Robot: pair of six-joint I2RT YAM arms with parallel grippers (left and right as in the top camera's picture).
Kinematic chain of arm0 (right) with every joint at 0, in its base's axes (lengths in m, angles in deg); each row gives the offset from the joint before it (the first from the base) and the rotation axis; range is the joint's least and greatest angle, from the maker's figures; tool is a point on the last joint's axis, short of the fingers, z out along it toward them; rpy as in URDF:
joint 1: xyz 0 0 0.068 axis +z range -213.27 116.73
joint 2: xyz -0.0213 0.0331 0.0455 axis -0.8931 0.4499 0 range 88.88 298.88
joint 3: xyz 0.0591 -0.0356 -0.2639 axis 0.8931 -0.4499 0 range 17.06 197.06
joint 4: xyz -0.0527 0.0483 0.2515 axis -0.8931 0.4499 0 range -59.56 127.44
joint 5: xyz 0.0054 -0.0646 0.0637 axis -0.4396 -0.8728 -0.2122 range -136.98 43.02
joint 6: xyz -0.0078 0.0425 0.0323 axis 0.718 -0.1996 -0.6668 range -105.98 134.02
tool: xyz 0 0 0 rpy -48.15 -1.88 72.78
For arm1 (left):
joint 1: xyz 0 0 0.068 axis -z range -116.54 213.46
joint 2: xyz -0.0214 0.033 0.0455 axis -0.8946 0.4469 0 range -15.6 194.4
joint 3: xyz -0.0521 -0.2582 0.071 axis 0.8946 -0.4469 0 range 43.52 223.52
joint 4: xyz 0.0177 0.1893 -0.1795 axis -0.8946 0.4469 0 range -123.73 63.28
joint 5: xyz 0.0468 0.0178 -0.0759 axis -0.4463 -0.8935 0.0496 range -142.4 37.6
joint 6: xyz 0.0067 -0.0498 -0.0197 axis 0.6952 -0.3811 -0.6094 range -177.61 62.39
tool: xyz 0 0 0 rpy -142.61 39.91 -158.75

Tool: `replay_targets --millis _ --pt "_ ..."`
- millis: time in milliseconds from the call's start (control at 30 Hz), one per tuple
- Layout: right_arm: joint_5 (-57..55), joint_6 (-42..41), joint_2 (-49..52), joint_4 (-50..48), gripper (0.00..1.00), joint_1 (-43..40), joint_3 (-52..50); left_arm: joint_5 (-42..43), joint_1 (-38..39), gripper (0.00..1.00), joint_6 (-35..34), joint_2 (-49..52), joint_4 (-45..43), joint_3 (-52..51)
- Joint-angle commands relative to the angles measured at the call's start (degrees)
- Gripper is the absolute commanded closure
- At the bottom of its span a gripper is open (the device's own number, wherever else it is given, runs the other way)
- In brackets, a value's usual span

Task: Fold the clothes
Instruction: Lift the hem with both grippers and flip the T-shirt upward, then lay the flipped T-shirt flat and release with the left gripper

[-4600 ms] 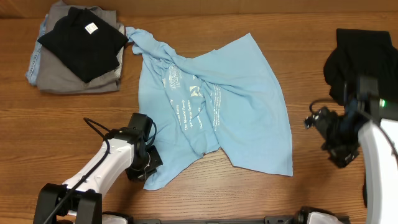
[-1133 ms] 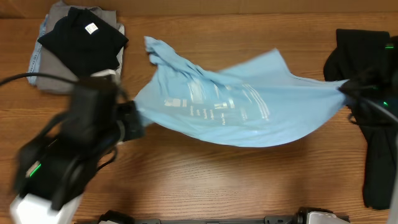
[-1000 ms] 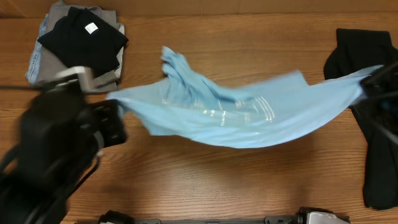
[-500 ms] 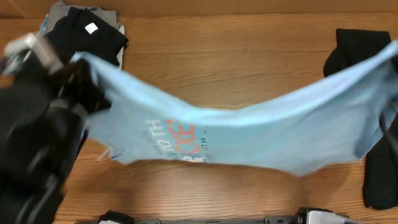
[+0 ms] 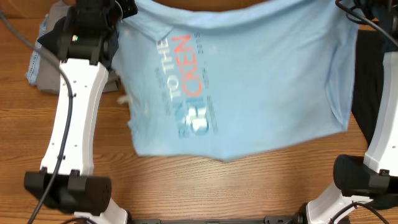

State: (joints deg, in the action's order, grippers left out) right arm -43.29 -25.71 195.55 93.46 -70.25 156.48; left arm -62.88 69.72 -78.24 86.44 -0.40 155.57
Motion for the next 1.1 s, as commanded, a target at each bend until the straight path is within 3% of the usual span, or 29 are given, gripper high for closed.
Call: replay_targets --millis 0,167,267,400,667,900,1067 --pt "5.31 1.14 -3.74 0.15 0.96 -6.93 6.67 -2.12 -0.31 0.96 6.36 -3.54 -1.03 13.94" --pt "18.86 0.79 -4.42 6.49 0.96 -21.68 16.02 -1.60 -0.31 0.96 10.38 -5.29 7.34 31.78" --pt "23.76 1.14 -4.28 11.37 0.96 -26.84 16.06 1.22 -0.31 0.96 10.34 -5.40 13.60 35.56" --pt "23.71 6.12 -3.67 18.21 0.96 -26.82 12.52 3.08 -0.24 0.96 8.20 -3.54 23.21 34.23" --pt "13.40 11.96 -3.67 23.71 0.96 -20.37 -7.34 3.15 -0.24 0.96 1.44 7.87 41.22 25.18" --pt "12.44 11.87 -3.72 21.00 0.96 -19.28 -28.20 3.10 -0.24 0.96 -3.61 14.43 47.74 14.10" --pt "12.41 11.89 -3.85 21.29 0.96 -19.96 -34.16 5.38 -0.22 0.96 -4.26 14.27 52.11 10.84"
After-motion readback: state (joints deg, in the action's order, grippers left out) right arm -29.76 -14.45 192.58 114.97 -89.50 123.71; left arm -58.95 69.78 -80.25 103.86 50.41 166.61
